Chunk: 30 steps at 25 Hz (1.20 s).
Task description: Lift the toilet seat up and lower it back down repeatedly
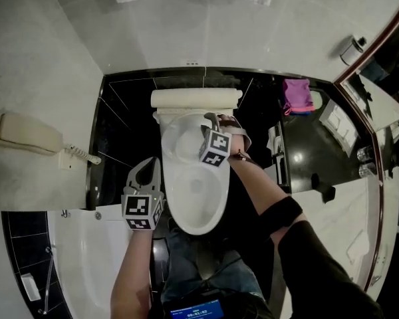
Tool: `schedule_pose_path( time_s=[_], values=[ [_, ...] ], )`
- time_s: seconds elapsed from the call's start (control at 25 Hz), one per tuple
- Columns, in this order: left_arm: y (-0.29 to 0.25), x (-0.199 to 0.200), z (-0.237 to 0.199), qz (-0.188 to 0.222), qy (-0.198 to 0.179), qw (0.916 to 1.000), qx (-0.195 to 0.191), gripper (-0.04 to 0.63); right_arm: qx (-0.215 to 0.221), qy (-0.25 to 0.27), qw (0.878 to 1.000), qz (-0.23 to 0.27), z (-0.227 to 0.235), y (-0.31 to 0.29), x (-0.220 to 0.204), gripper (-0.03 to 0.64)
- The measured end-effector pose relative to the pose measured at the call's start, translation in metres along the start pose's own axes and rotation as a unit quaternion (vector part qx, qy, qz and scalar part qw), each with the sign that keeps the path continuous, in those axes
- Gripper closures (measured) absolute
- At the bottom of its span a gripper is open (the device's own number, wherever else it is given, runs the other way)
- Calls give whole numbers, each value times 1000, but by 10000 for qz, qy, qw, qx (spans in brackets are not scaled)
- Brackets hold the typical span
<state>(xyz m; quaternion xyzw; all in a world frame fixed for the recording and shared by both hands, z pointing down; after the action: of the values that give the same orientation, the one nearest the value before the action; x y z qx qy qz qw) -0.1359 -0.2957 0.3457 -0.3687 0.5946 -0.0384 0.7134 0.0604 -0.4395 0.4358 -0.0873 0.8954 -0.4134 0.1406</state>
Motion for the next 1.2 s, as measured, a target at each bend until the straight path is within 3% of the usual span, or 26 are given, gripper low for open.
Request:
schedule_pose_path(
  time_s=[0.4, 0.72, 1.2],
  values=[
    [-29, 1, -34, -10, 17, 10000, -51, 594, 120, 310, 9992, -213, 5, -60, 18, 448],
    [-26, -15, -42, -105, 69, 9999, -24, 594, 239, 545, 9976, -356, -1, -80, 22, 492],
    [-11, -27, -27, -160, 85, 9998, 39, 594, 88, 637, 9974, -315, -15, -58, 22, 506]
  ],
)
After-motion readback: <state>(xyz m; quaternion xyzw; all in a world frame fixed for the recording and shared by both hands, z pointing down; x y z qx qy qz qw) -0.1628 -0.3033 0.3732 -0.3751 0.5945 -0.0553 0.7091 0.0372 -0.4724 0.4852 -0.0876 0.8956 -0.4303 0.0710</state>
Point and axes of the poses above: the fingertips, and each gripper's own axes: y backward along the fingers, z to its right, x out of its top, the point moved 6 cm from there along y, backward along the fingers, and after that the axes turned 15 degrees about -z, right-handed, at the moved point
